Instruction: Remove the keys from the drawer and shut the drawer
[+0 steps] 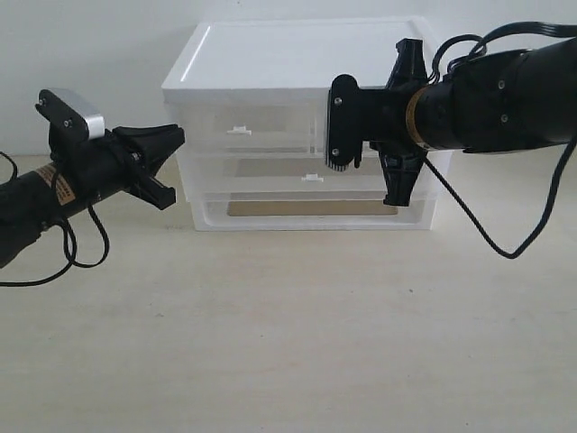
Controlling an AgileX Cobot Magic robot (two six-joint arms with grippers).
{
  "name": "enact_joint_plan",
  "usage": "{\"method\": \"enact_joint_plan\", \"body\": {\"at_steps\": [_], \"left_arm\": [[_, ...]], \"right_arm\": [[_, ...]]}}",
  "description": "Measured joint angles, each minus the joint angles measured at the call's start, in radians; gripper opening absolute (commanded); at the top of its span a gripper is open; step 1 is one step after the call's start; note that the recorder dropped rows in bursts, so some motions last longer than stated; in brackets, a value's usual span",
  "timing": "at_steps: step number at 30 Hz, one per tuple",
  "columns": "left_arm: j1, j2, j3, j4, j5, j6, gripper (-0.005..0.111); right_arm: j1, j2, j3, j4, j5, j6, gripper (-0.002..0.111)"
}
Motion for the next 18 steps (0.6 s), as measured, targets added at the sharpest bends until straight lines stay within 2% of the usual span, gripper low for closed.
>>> {"method": "enact_joint_plan", "body": {"at_steps": [5, 7, 10, 13, 15, 18], "left_arm": [[0.002, 0.004, -0.018, 0.09, -0.047, -0.005, 0.004], [-0.02, 0.004, -0.04, 0.117, -0.04, -0.005, 0.004], [-0.102, 0.006, -0.126, 0.121, 0.121, -0.01, 0.004], [-0.149, 0.007, -0.174, 0.098, 0.215, -0.002, 0.004], [-0.161, 0.011, -0.185, 0.091, 0.246, 0.014, 0.004], [-0.164, 0.033, -0.199, 0.091, 0.222, 0.026, 0.004]], "right_arm": [[0.004, -0.004, 0.002, 0.017, 0.001, 0.0, 0.0], [0.004, -0.004, 0.002, 0.004, 0.003, 0.0, 0.0], [0.004, -0.004, -0.006, 0.0, 0.016, 0.004, 0.0], [0.004, -0.004, -0.007, 0.011, 0.034, 0.004, 0.0], [0.0, -0.004, -0.007, 0.028, 0.036, 0.006, 0.0], [-0.004, -0.004, -0.007, 0.042, 0.022, 0.012, 0.0]]}}
